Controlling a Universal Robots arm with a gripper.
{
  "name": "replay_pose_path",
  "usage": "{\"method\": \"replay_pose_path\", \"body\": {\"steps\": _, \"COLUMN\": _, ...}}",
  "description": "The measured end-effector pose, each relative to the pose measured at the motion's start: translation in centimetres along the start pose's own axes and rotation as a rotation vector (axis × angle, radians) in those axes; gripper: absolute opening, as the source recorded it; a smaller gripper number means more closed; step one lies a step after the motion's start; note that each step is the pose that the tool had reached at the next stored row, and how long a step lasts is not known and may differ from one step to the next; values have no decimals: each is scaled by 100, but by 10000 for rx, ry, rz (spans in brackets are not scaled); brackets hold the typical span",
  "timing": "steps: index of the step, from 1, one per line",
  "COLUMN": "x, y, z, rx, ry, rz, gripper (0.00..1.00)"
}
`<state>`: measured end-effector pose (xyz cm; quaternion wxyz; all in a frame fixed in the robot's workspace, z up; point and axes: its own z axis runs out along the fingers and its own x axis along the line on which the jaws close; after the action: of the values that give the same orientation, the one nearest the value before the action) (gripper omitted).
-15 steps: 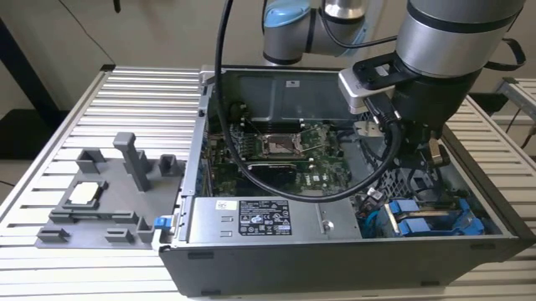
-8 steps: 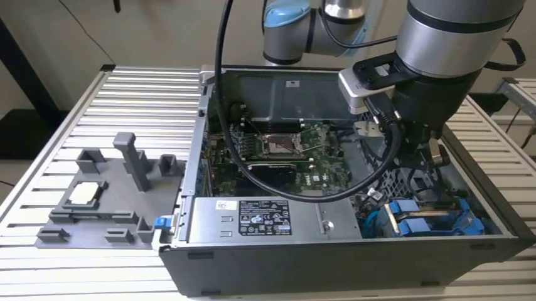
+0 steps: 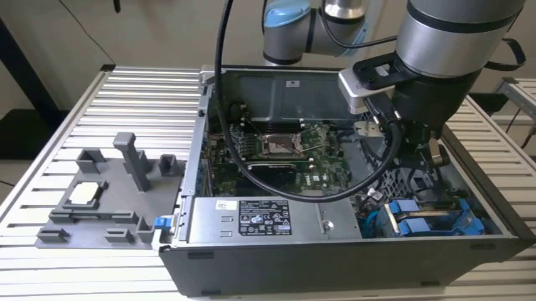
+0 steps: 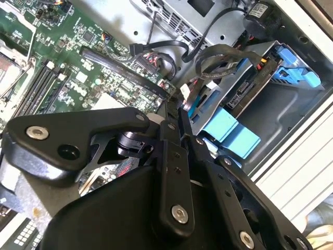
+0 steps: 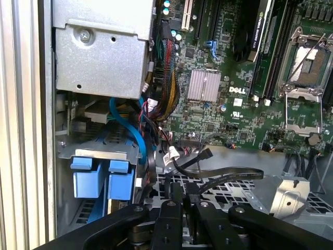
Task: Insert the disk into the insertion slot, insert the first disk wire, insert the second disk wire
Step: 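Insert the first disk wire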
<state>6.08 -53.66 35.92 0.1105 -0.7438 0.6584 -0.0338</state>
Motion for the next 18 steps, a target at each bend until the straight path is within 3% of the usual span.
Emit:
{"method": "replay_pose_path", "body": {"steps": 3, "x": 2, "y": -5, "z": 2, "rx": -16, "ry": -2, "rz": 3, "gripper": 16}}
{"method": "replay_pose_path", "body": {"steps": 4, "x": 10, "y": -21, "z": 6, "rx": -92, "ry": -11, "rz": 13, "gripper": 16}}
{"method": "replay_pose_path", "body": {"steps": 13, "x": 123, "y": -181, "z": 43, "rx": -1124, "ry": -114, "rz": 133, "gripper": 16}}
{"method": "replay_pose_path", "body": {"steps": 18, "x": 200, "y": -279, "z": 68, "rx": -1628, "ry": -169, "rz": 195, "gripper": 16}}
